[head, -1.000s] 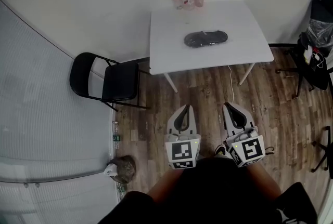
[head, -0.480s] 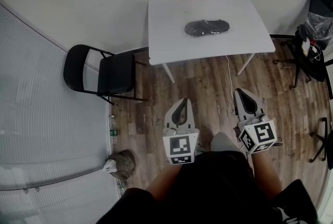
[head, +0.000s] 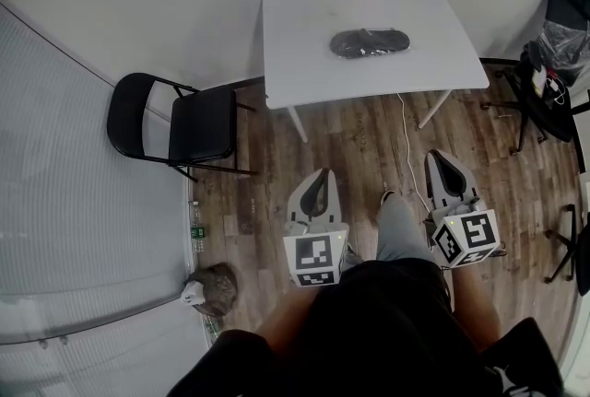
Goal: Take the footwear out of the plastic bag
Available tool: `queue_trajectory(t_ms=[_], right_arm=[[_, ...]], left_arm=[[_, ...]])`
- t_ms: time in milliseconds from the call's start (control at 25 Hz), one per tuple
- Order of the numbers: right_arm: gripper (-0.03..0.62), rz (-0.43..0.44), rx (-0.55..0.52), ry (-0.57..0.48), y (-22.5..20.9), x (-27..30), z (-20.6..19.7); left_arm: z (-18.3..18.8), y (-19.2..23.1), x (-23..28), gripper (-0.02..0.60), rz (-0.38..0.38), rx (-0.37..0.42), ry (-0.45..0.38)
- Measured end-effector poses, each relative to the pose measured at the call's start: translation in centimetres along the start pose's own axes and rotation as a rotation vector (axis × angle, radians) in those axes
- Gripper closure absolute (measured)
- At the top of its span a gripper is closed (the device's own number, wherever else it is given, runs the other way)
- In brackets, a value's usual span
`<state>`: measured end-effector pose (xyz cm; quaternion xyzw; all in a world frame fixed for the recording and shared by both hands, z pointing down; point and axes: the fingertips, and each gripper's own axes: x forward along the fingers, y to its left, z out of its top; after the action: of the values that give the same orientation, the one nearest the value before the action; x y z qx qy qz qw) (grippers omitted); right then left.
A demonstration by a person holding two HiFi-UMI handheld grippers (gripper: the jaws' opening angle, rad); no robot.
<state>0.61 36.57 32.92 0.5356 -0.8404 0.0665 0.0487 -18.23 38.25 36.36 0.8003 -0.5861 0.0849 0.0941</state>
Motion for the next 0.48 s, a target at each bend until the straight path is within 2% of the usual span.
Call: queue_trajectory(t_ms=[240, 480], right_arm=[[0.574, 0.008, -0.02, -0.015, -1.2, 1.9, -0.2], [0.574, 0.031, -0.007, -0.032, -4.1, 6.4, 0.2]], left_arm=[[0.8, -0.3, 2.8, 0.56, -0.013, 0.018, -0.014], [2.0, 0.2, 7.9, 0.56, -0.014, 0.036, -0.004]])
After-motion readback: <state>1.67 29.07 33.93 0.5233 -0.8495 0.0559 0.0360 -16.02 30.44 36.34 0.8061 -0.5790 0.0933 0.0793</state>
